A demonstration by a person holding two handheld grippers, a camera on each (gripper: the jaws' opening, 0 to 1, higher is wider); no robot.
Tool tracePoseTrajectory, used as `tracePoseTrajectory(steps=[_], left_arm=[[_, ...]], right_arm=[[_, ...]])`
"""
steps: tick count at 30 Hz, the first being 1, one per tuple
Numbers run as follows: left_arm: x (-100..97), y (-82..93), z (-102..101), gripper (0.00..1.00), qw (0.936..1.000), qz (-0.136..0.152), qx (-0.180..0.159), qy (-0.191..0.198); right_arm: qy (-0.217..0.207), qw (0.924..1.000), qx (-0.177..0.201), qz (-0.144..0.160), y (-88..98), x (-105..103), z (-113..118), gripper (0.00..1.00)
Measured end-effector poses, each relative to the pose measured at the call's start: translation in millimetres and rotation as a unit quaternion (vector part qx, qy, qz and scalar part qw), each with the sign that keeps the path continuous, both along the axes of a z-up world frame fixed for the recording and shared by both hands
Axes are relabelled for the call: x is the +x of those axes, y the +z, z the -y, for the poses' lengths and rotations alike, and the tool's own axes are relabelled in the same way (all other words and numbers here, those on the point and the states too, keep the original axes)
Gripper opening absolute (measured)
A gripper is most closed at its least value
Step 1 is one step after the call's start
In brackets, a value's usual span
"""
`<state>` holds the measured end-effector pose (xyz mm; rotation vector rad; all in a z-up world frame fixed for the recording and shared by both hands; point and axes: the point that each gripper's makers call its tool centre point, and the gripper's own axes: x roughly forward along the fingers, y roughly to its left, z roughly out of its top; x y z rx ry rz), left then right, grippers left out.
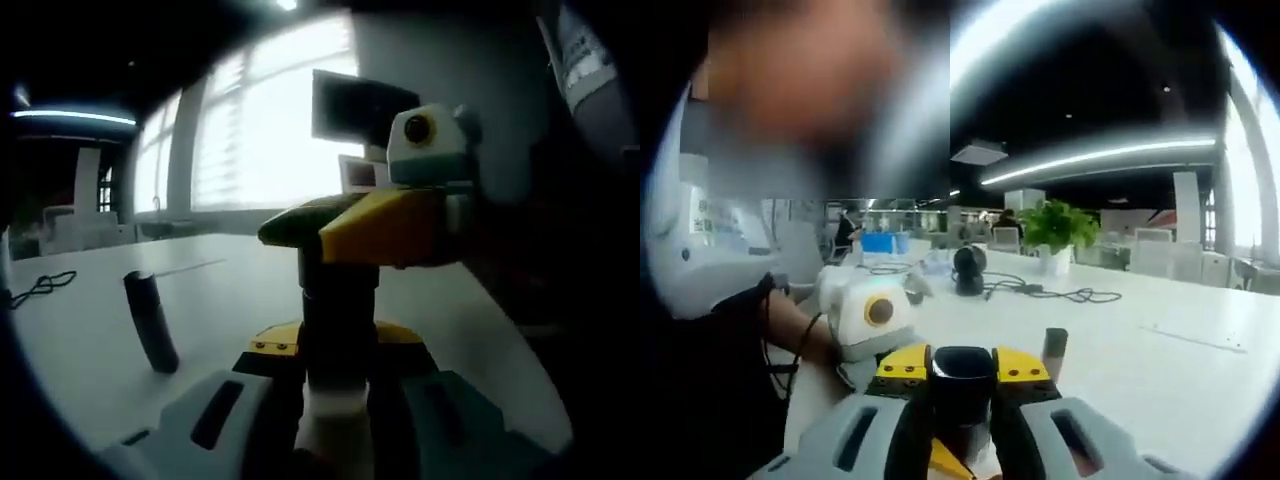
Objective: Pick up cosmetic bottle twist off cap place on table pick up cap screw tight cap place on table
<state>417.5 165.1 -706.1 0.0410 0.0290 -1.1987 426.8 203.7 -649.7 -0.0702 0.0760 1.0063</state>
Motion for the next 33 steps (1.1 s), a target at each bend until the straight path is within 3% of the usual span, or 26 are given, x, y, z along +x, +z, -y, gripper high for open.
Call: tracePoseTrajectory(steps=[18,23,27,33], left_arm=[[-3.8,0.1,0,0.13,1.0000,0.006,-0.002,-0.003],[-6.1,0.6,0,0.13,0.9999,0.009,-0.002,-0.008],[-7.3,0.6,0,0.13,0.9999,0.004,-0.003,-0.009],[-7.8,0.7,0,0.13,0.9999,0.005,-0.003,-0.011]], right_arm=[[0.123,0.9924,-0.009,0.005,-0.3,-7,-5,0.15],[0.178,0.9837,-0.017,0.010,-0.1,-11,-5,0.15],[0.199,0.9798,-0.016,-0.005,-0.7,-9,-5,0.15],[0.240,0.9707,-0.015,0.003,-0.8,-14,-7,0.15]])
